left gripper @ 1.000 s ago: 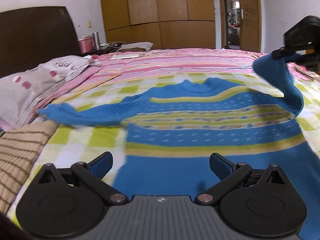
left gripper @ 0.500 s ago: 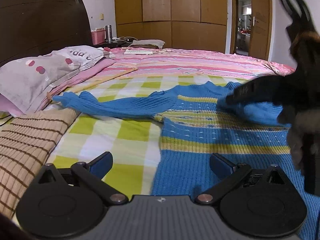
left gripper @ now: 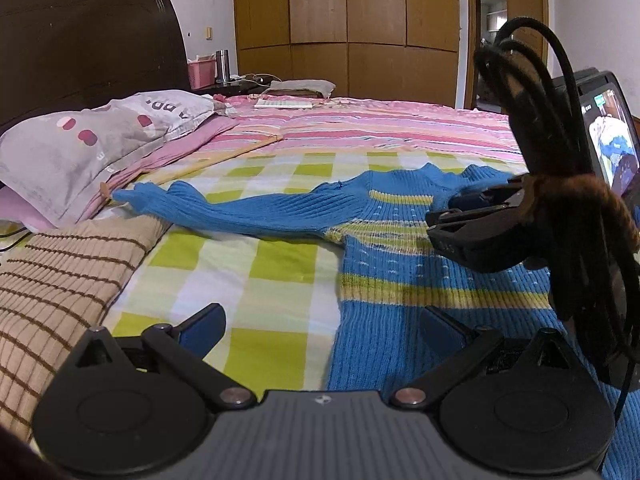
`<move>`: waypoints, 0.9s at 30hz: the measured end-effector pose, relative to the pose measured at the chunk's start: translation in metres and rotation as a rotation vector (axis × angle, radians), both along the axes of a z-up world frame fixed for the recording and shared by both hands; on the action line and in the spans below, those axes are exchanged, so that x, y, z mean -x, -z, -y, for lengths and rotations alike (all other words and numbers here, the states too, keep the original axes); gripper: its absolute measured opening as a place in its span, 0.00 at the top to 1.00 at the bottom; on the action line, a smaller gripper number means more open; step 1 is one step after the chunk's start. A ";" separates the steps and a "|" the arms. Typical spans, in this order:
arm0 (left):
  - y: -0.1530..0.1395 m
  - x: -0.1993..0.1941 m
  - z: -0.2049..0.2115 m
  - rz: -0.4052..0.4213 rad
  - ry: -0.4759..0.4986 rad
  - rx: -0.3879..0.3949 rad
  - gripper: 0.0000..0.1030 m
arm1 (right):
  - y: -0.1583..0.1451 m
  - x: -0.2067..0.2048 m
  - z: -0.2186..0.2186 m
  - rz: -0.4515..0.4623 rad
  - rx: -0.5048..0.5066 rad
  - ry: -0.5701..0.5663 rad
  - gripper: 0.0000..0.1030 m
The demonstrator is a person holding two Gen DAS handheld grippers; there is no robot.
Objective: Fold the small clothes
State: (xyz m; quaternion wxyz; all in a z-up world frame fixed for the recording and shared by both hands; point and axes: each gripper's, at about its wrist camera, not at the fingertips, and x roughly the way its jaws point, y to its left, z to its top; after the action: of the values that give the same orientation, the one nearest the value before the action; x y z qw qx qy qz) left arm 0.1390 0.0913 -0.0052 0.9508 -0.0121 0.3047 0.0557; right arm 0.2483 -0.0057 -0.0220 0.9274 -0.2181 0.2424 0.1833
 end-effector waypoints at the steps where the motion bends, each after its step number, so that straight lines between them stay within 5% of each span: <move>1: 0.000 0.000 0.000 -0.001 0.001 0.002 0.00 | 0.000 0.002 -0.002 0.013 0.013 -0.012 0.72; 4: 0.001 0.000 -0.001 -0.002 0.003 -0.001 0.00 | 0.001 0.004 -0.007 0.034 0.033 -0.037 0.64; 16: 0.000 0.001 -0.008 0.002 0.003 0.029 0.00 | -0.007 0.009 -0.015 0.030 0.006 -0.102 0.63; 27: -0.003 -0.001 -0.012 -0.001 0.007 0.060 0.00 | -0.020 -0.025 0.052 -0.163 -0.266 0.174 0.63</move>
State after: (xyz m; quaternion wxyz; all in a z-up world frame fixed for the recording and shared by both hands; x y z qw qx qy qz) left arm 0.1396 0.1030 -0.0019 0.9500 -0.0395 0.3067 0.0434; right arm 0.2731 -0.0581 -0.0023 0.9378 -0.0559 0.3082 0.1499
